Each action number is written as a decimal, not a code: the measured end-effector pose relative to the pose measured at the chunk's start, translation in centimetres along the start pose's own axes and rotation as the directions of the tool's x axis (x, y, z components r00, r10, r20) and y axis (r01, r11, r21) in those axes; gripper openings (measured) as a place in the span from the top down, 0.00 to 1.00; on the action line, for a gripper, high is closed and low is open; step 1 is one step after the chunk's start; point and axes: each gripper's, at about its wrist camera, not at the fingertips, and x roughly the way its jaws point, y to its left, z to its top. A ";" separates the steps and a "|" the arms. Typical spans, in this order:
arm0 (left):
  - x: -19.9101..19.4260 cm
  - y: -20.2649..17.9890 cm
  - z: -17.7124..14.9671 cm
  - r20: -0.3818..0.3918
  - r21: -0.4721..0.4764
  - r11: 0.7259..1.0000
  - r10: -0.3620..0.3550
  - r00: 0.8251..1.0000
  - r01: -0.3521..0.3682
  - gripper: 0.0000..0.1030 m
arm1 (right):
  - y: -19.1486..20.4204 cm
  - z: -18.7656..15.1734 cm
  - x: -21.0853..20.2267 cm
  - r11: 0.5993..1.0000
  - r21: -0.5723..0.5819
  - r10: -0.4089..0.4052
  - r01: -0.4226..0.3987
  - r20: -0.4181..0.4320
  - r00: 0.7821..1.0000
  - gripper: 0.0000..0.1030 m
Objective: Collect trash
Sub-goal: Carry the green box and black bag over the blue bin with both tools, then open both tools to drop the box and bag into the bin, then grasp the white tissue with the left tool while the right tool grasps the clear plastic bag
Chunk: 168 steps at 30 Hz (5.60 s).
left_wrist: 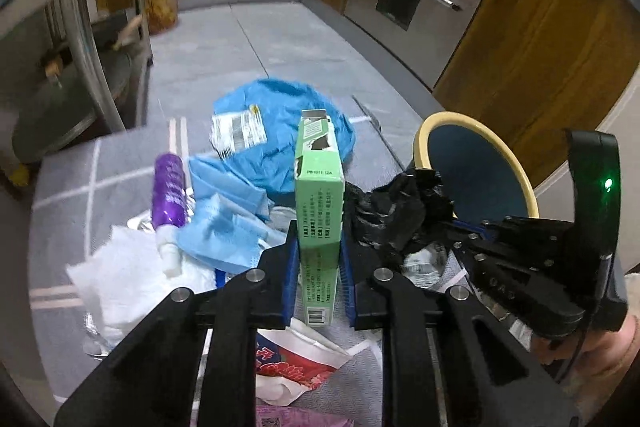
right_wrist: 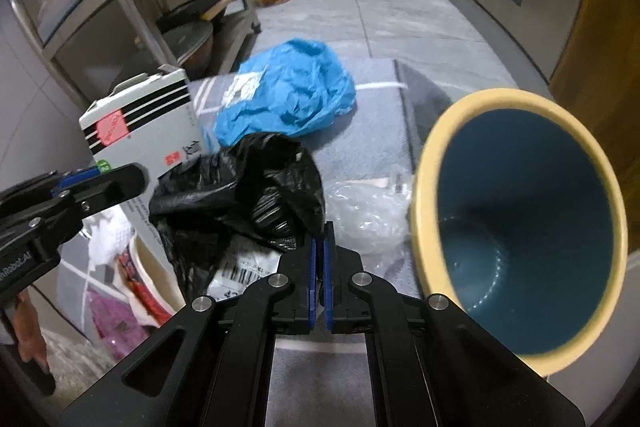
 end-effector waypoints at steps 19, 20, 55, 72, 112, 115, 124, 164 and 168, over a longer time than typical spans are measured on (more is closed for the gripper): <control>-6.2 -5.7 3.4 0.234 0.112 0.994 -0.046 0.971 0.020 0.83 | -6.0 1.9 -12.6 0.993 0.074 -0.106 0.093 0.196 0.975 0.97; -6.1 -6.1 3.5 0.235 0.117 0.993 -0.055 0.970 0.028 0.83 | -6.7 2.1 -13.1 0.992 0.076 -0.112 0.099 0.199 0.974 0.97; 7.3 -16.8 2.7 0.049 0.269 0.936 -0.248 0.967 0.226 0.82 | -19.8 2.2 -6.5 0.908 0.319 -0.262 0.272 -0.072 0.962 0.97; 7.9 -16.2 2.7 0.038 0.251 0.944 -0.230 0.972 0.214 0.73 | -19.9 2.1 -6.1 0.906 0.325 -0.251 0.270 -0.100 0.963 0.90; -8.5 -2.8 -0.6 0.287 0.079 0.982 0.144 0.947 -0.174 0.05 | -5.3 4.2 -12.7 0.986 0.087 -0.160 0.142 0.272 0.949 0.10; -9.4 -1.4 -1.2 0.288 0.052 0.978 0.179 0.941 -0.202 0.05 | -4.7 3.6 -12.8 0.987 0.158 -0.083 0.039 0.279 0.957 0.09; -11.1 2.8 -3.3 0.236 -0.071 0.966 0.258 0.937 -0.248 0.05 | -0.4 1.9 -9.4 0.987 0.152 -0.077 0.048 0.192 0.978 0.09; 0.6 10.9 -5.4 -0.111 -0.186 0.953 0.221 0.969 -0.238 0.85 | 6.7 -1.8 3.4 1.000 0.030 0.001 0.004 -0.169 0.986 0.70; 0.1 10.6 -5.4 -0.093 -0.183 0.956 0.215 0.972 -0.229 0.94 | 6.8 -1.7 2.8 1.000 0.013 0.006 -0.004 -0.158 0.987 0.78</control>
